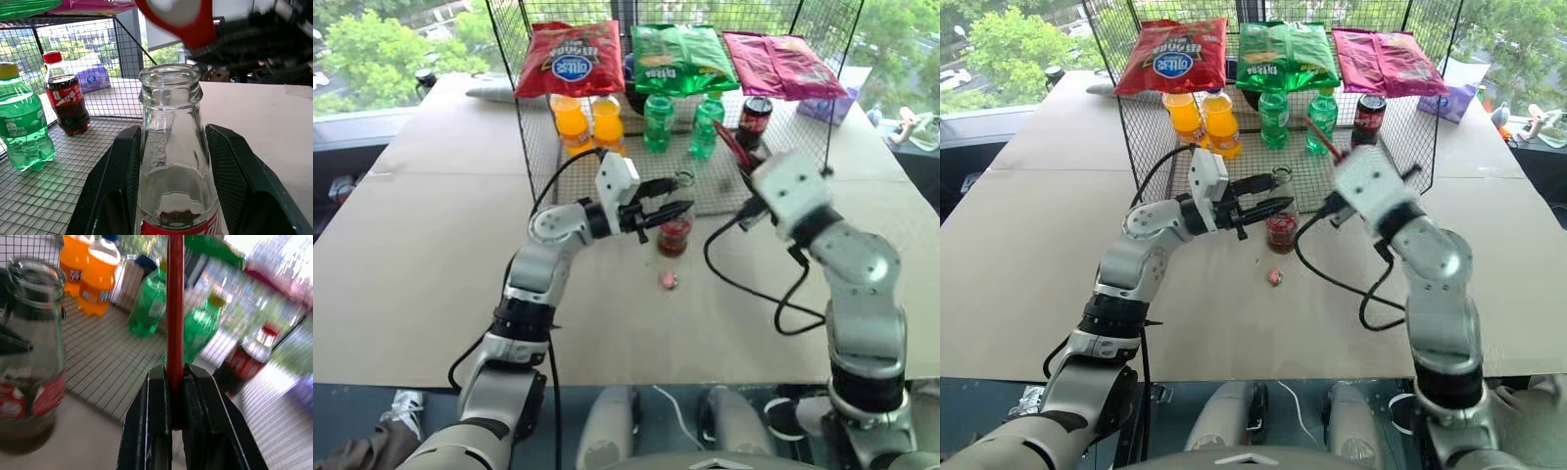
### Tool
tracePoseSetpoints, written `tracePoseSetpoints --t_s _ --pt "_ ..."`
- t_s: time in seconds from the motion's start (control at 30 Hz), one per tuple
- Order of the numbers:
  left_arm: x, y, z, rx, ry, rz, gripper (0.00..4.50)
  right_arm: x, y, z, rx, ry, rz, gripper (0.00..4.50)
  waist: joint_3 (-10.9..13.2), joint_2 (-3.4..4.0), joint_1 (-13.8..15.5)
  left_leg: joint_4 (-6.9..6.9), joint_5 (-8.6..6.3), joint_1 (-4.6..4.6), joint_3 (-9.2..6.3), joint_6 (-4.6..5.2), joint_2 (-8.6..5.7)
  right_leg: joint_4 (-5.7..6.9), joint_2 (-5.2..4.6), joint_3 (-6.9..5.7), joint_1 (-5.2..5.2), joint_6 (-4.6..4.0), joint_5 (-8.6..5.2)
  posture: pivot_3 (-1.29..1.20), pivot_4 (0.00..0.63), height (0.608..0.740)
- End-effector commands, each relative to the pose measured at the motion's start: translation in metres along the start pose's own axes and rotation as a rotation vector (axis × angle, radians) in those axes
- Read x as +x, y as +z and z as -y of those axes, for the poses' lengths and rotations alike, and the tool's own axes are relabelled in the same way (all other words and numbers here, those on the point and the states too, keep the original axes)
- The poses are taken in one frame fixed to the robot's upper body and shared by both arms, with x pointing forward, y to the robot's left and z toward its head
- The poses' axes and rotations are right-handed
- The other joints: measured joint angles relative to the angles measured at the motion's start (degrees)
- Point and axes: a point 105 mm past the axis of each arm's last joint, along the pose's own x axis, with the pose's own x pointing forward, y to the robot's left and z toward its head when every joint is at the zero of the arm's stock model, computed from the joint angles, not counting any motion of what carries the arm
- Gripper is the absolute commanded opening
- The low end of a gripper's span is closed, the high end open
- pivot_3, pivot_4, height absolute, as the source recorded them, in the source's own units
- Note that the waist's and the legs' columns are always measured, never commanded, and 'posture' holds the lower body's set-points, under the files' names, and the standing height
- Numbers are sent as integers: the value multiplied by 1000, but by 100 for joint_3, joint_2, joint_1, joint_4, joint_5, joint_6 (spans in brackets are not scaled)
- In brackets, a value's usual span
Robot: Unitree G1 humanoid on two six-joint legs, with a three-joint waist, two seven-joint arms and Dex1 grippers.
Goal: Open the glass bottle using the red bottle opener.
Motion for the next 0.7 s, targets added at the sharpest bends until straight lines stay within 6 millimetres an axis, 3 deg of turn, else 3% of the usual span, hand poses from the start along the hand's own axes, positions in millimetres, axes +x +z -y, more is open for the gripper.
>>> tracePoseSetpoints --t_s 0.03,0.13,0.3,0.47,0.63,0.7 --pt "-2 2 1 16 13 4 1989 -14 -9 -13 203 93 -73 0 1 2 -5 0 0 0 1 0 0 0 -1 0 -2 0 0 0 150 740" --pt "-3 1 2 20 23 -1 1989 -15 -33 -25 447 143 -211 0 1 3 -9 -9 -1 0 1 -1 4 0 -5 0 -9 -3 -1 0 150 740" --pt "-4 2 4 18 24 16 1989 -9 -62 -35 619 183 -347 0 1 6 -14 -25 -1 1 4 -2 -1 -7 -12 0 -14 -7 -3 0 150 740" --pt "-5 0 3 17 29 8 1989 -3 -90 -32 709 173 -459 2100 1 6 -13 -39 -1 0 7 -2 -7 -21 -15 0 -14 -7 -3 0 150 740" --pt "-5 0 3 13 24 8 1989 -9 -94 -15 619 115 -456 4469 0 8 -13 -47 0 2 7 -1 -8 -27 -12 0 -13 -6 -3 0 150 740" --pt "-5 0 3 9 21 10 1989 -12 -89 -6 518 81 -407 4469 0 9 13 -46 0 1 5 -1 -10 -31 -14 -2 -12 -6 -3 0 150 740"
